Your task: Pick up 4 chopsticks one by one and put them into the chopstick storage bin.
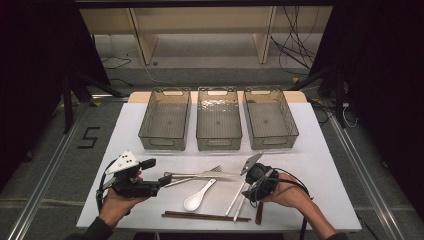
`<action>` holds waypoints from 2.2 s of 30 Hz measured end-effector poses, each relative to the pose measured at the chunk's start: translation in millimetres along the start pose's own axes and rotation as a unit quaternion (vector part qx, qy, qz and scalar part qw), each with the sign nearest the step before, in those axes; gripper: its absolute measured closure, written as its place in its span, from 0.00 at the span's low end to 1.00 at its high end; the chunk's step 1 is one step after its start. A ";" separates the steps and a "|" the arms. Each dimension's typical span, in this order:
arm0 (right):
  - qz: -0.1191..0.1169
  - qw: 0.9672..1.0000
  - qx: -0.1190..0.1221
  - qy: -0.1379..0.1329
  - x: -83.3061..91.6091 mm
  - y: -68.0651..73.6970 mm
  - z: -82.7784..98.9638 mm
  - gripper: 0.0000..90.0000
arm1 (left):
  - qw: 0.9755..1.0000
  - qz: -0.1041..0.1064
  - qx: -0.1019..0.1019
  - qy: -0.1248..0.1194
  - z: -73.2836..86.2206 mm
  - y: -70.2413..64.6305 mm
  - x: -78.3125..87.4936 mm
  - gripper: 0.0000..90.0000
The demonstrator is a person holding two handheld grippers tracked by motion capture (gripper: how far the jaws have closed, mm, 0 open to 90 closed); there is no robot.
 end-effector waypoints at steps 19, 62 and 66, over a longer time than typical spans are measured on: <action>0.019 0.981 -0.192 0.031 -16.9 -0.4 -0.4 0.36 | 1.000 0.000 0.000 -0.004 -1.1 0.0 1.2 0.17; 0.039 0.975 -0.211 0.051 -25.7 4.2 2.6 0.60 | 1.000 -0.001 -0.005 -0.001 -0.5 -0.6 0.8 0.17; 0.039 0.976 -0.207 0.049 -25.7 4.8 1.8 0.65 | 1.000 -0.001 -0.005 -0.001 -0.5 -0.8 0.7 0.17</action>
Point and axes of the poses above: each handheld gripper's, and its own axes: x roughly backward along the jaws, z roughly out of its underside, y roughly to its left, the point moved 8 cm from there along -x, roughly forward along the jaws, and after that the axes turned 4 degrees about x, right-handed, at the moved point
